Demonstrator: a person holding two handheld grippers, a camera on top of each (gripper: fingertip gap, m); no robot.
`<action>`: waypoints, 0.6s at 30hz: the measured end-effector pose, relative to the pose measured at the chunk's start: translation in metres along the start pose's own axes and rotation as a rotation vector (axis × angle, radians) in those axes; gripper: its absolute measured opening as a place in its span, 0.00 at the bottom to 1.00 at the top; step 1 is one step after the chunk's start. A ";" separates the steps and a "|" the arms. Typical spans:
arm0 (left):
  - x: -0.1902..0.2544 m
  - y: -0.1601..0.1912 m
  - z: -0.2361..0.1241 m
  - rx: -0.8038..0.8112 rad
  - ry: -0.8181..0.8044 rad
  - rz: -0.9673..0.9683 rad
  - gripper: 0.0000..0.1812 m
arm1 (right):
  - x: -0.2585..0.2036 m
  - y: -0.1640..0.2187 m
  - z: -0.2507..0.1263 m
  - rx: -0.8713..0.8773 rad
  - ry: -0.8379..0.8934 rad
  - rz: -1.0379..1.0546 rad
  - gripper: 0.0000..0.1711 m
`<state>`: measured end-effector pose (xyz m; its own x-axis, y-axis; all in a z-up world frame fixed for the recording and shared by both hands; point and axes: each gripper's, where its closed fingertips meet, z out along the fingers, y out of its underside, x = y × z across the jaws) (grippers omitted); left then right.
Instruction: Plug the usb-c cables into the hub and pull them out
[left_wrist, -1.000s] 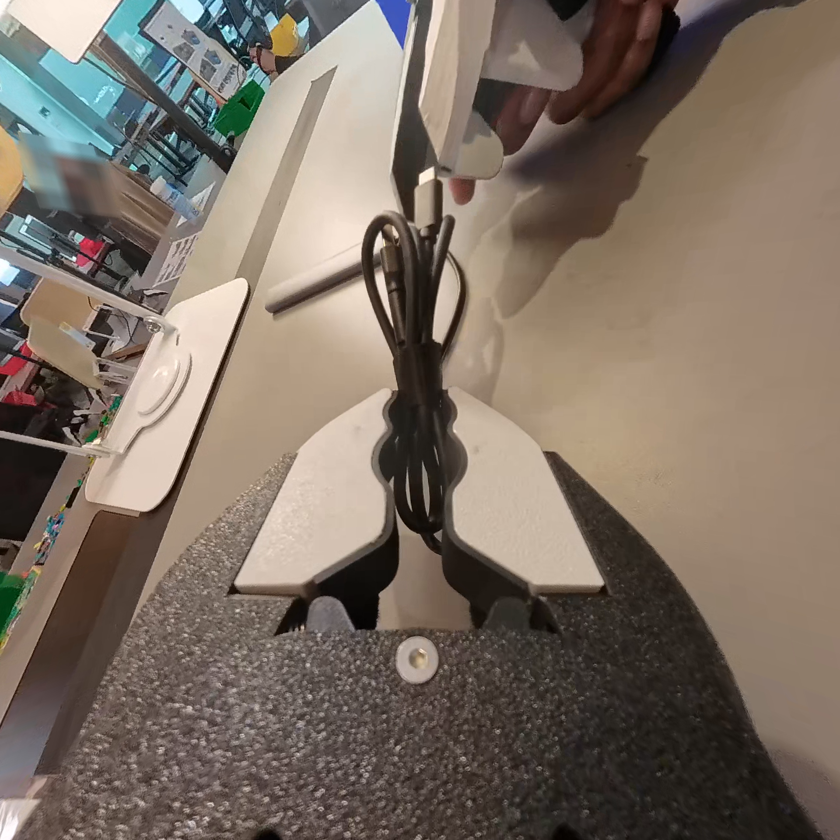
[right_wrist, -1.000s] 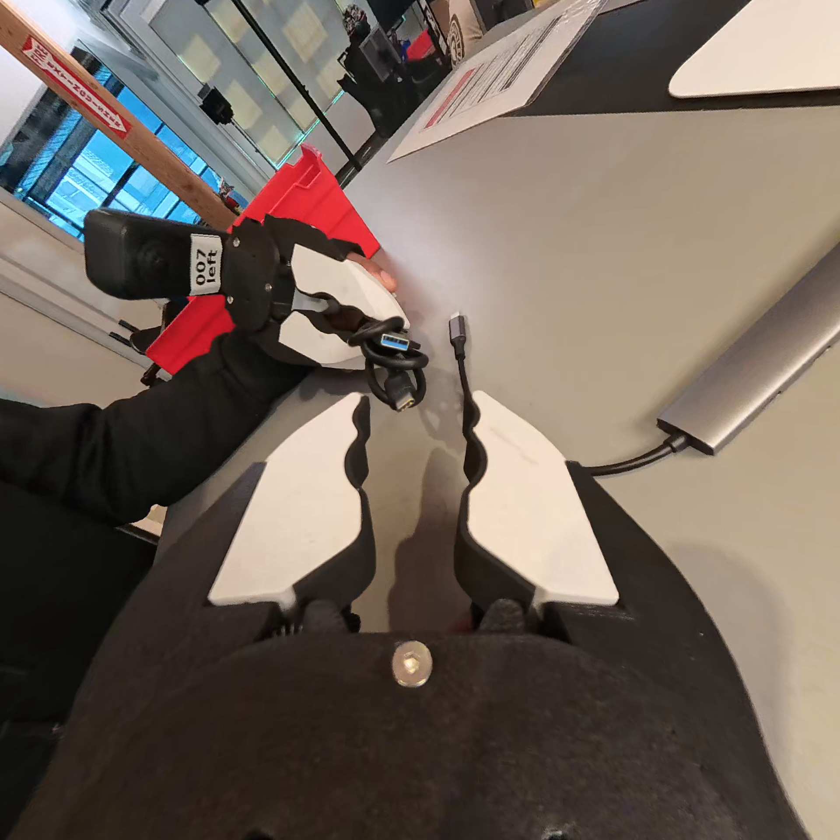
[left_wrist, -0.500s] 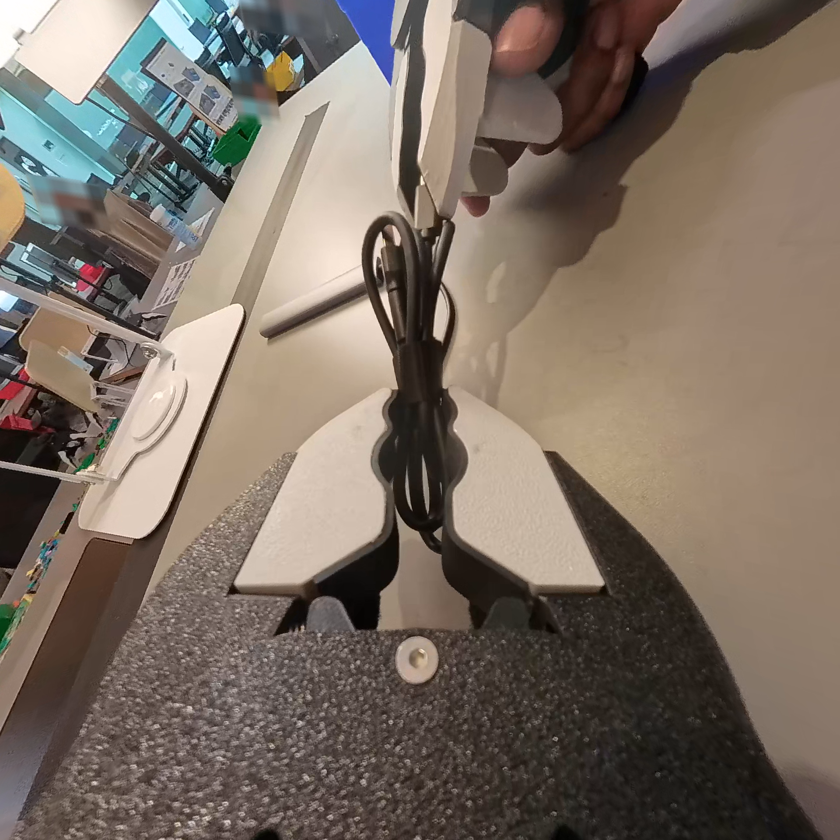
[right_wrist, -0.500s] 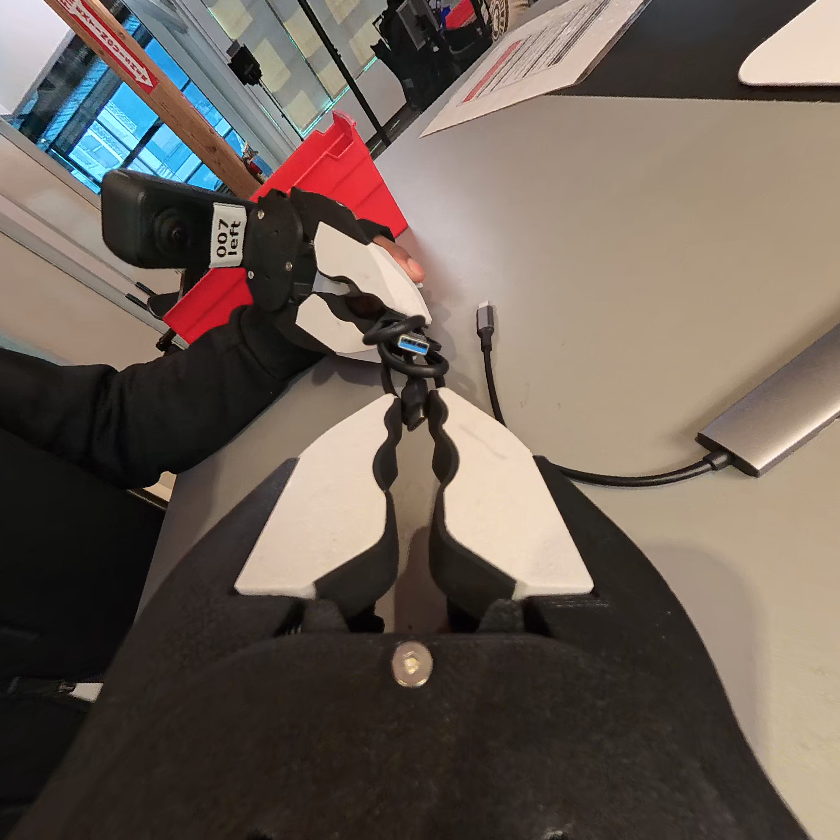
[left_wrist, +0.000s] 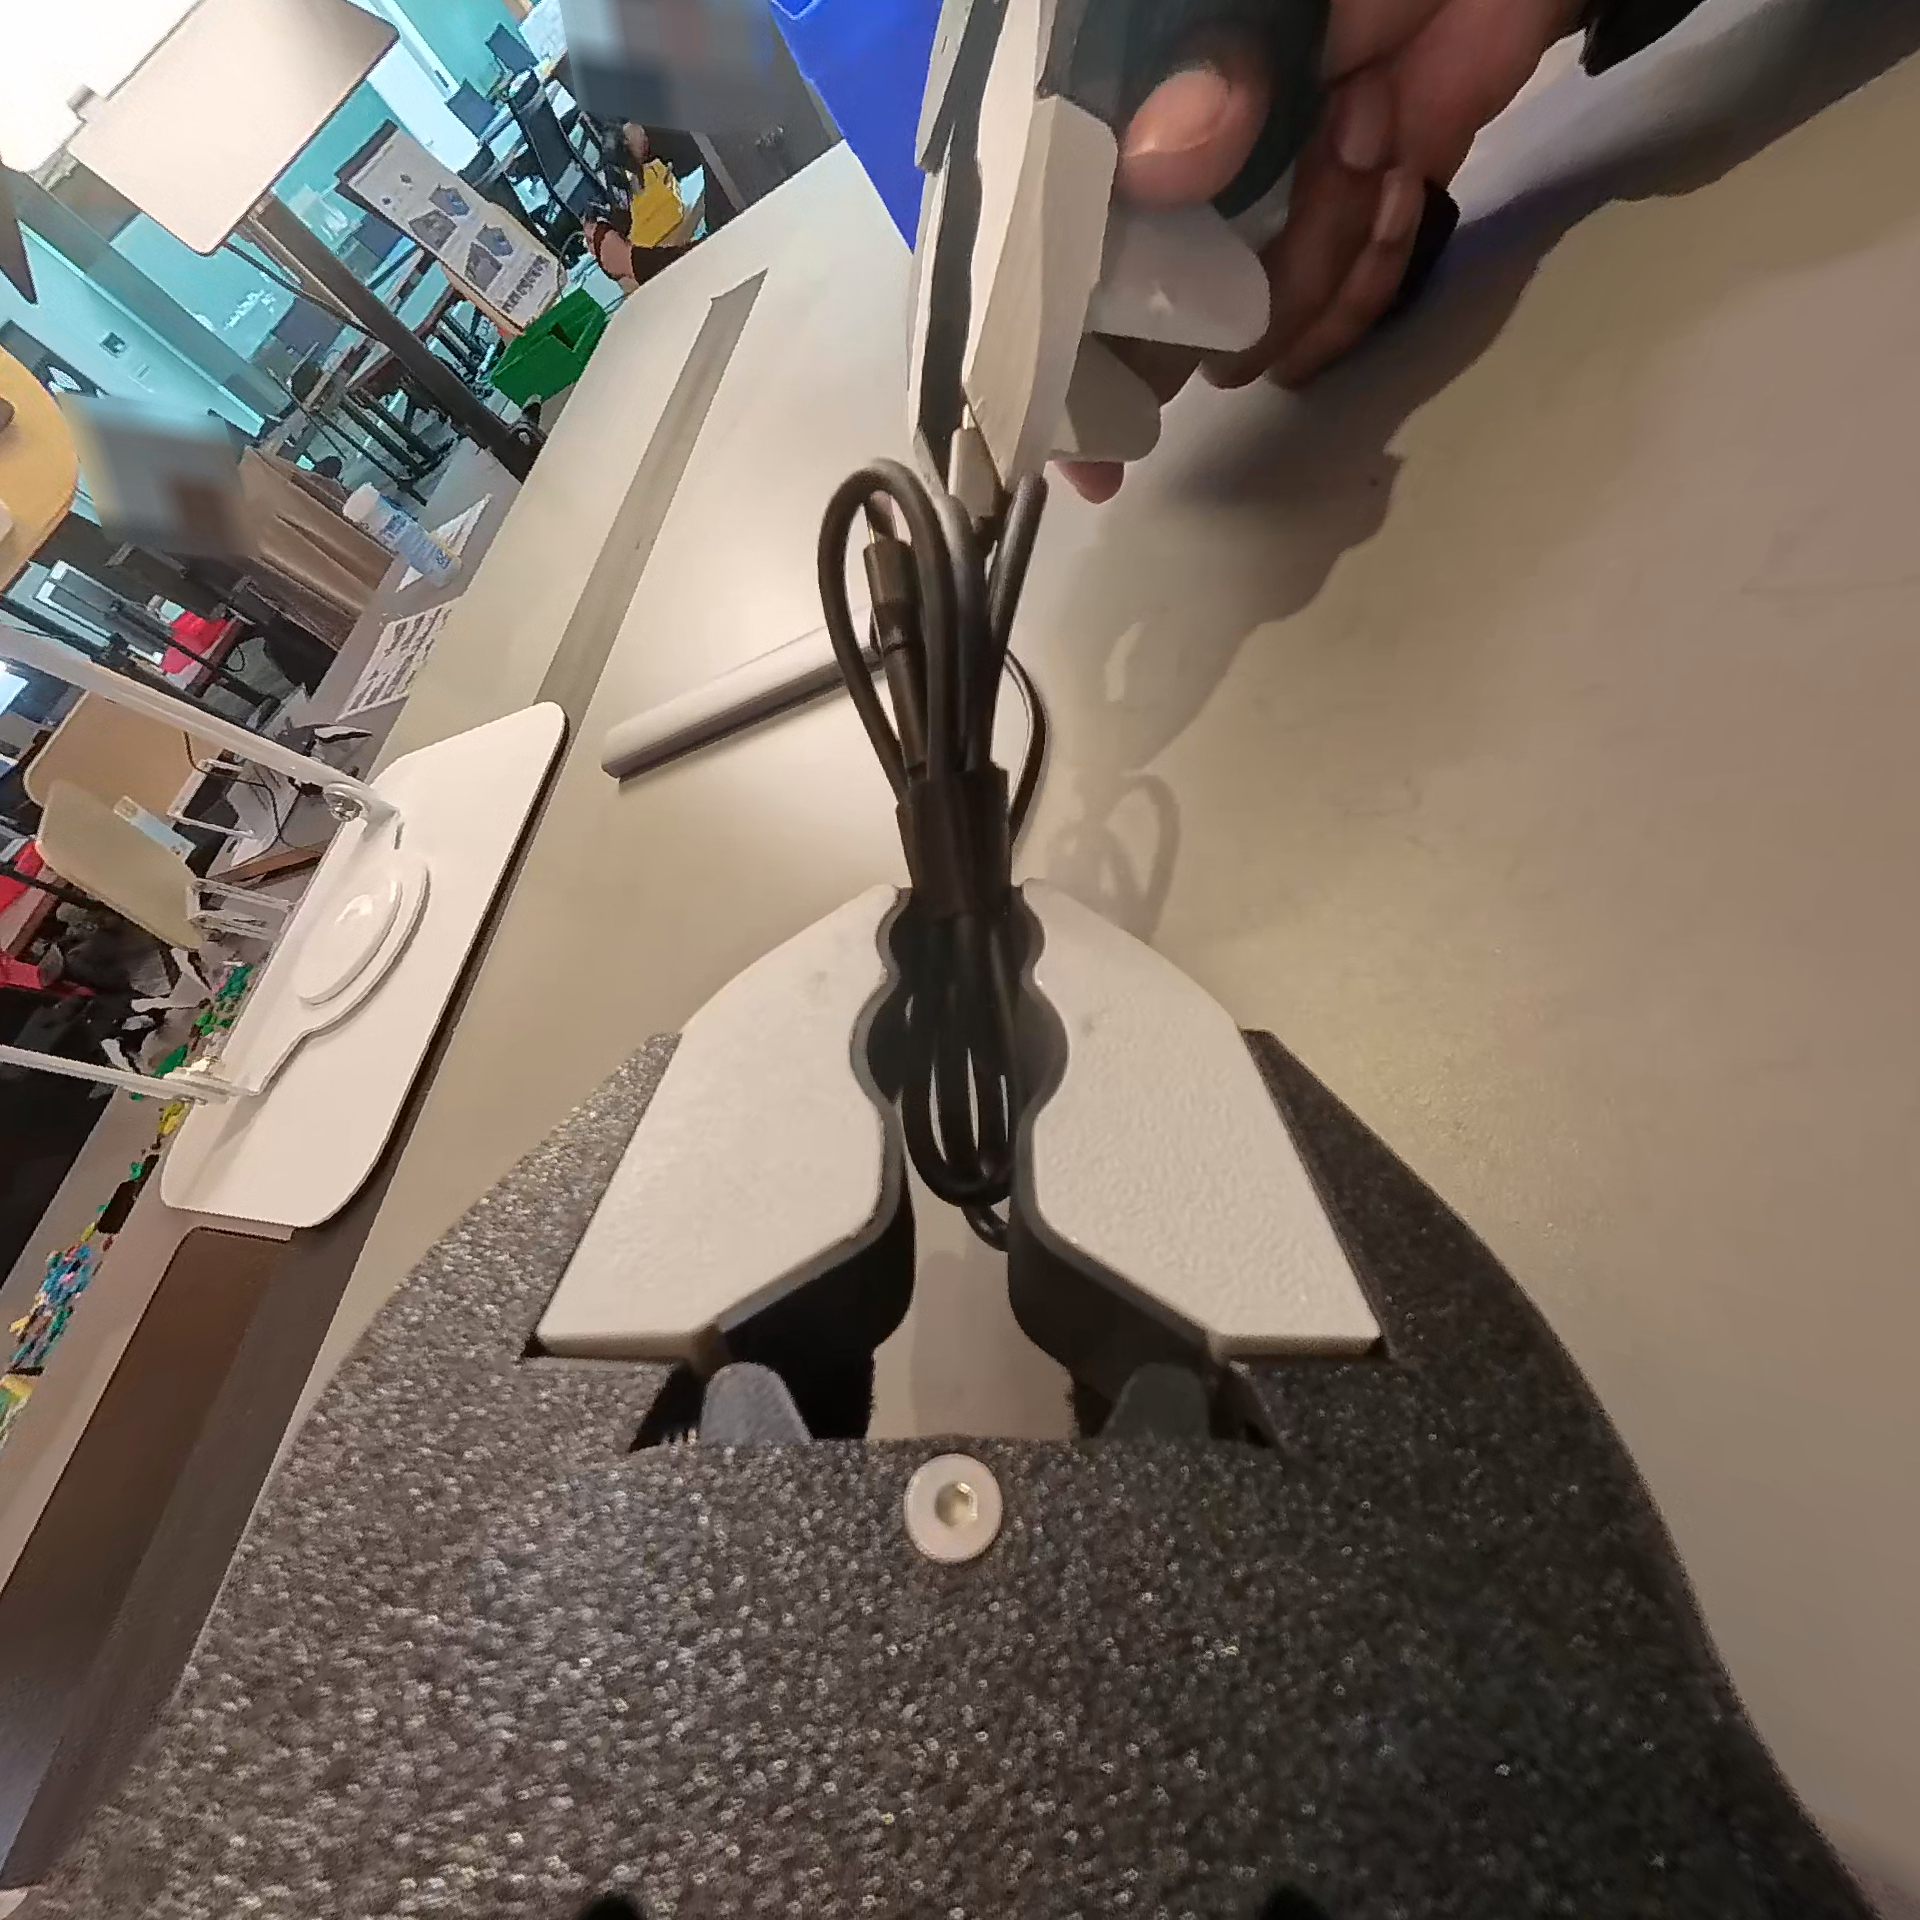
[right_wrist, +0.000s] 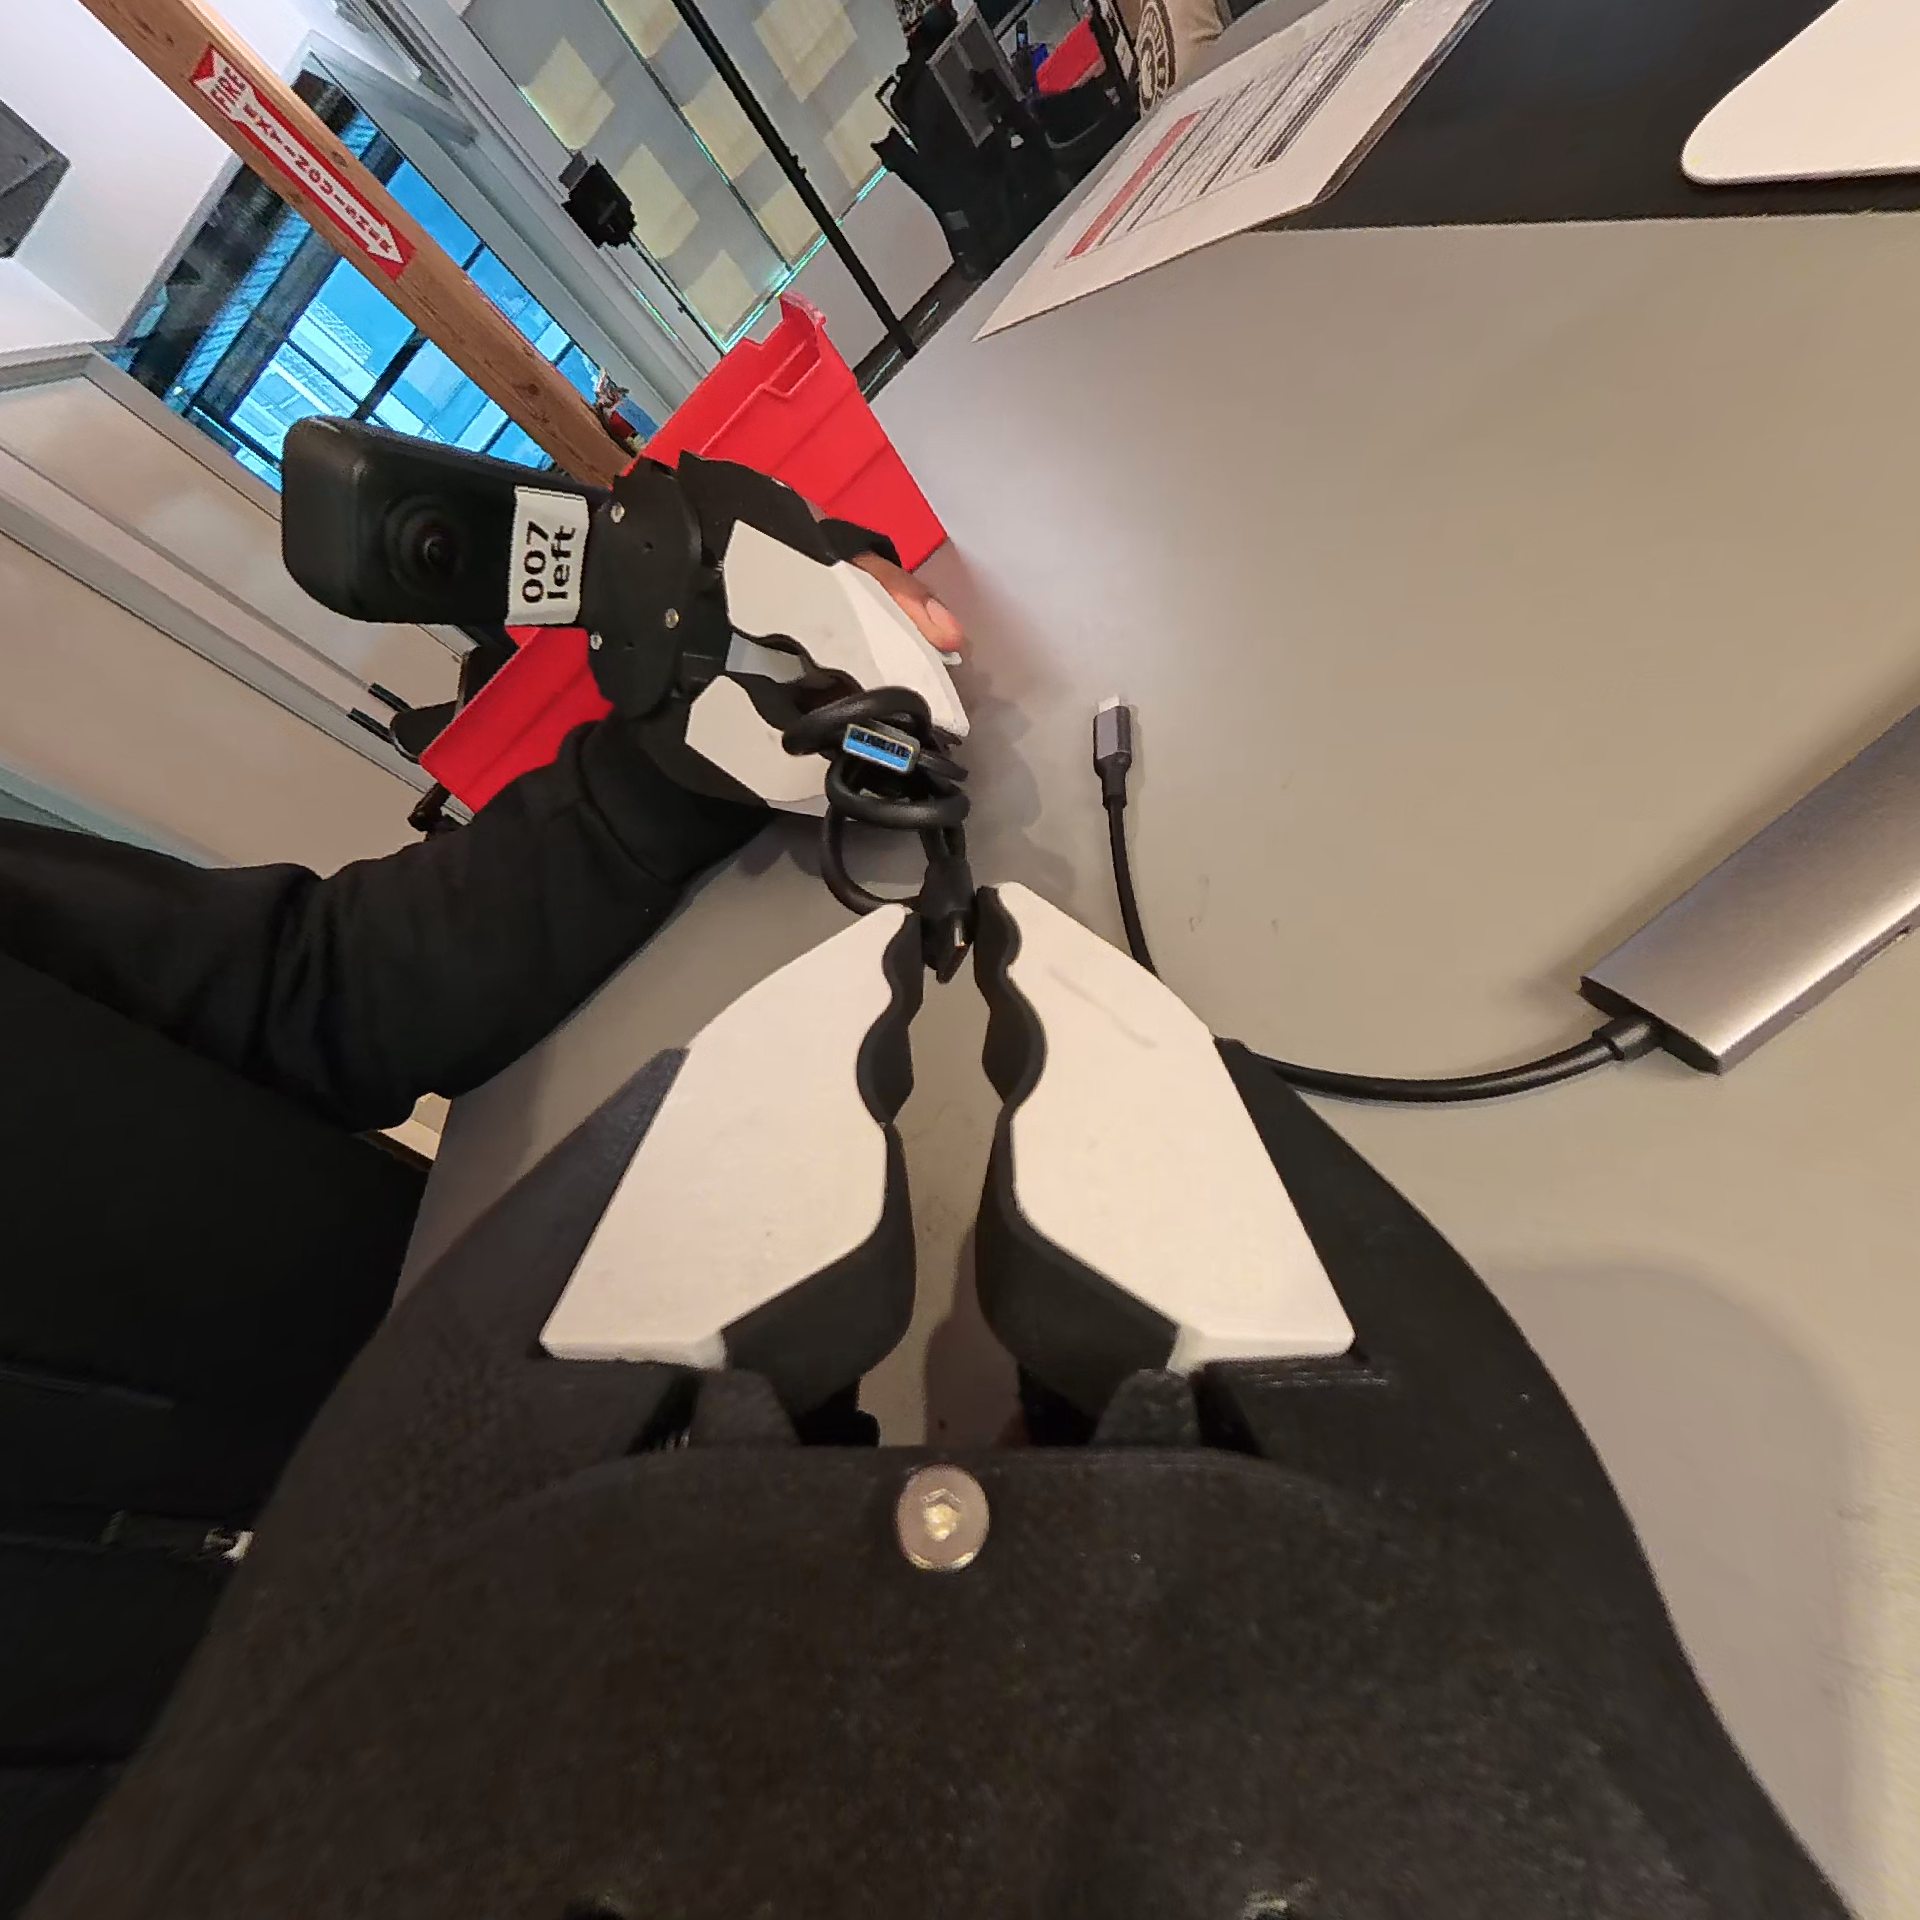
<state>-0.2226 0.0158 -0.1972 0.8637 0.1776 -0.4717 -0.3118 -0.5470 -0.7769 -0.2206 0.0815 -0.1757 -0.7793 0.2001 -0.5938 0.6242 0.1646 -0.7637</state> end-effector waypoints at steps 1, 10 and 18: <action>0.000 0.000 0.000 0.000 0.000 -0.001 0.09 | 0.000 0.000 0.000 0.002 -0.002 0.003 0.06; -0.004 -0.006 -0.010 0.044 0.030 -0.151 0.20 | 0.000 0.000 0.000 0.011 0.016 -0.026 0.05; -0.012 -0.049 -0.021 0.285 0.146 -0.485 0.32 | -0.035 0.009 0.008 -0.048 -0.157 -0.180 0.04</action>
<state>-0.2098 0.0236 -0.1448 0.9738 0.2272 0.0132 0.0566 -0.1858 -0.9810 -0.1879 0.0686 -0.1635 -0.8747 0.0117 -0.4845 0.4738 0.2302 -0.8500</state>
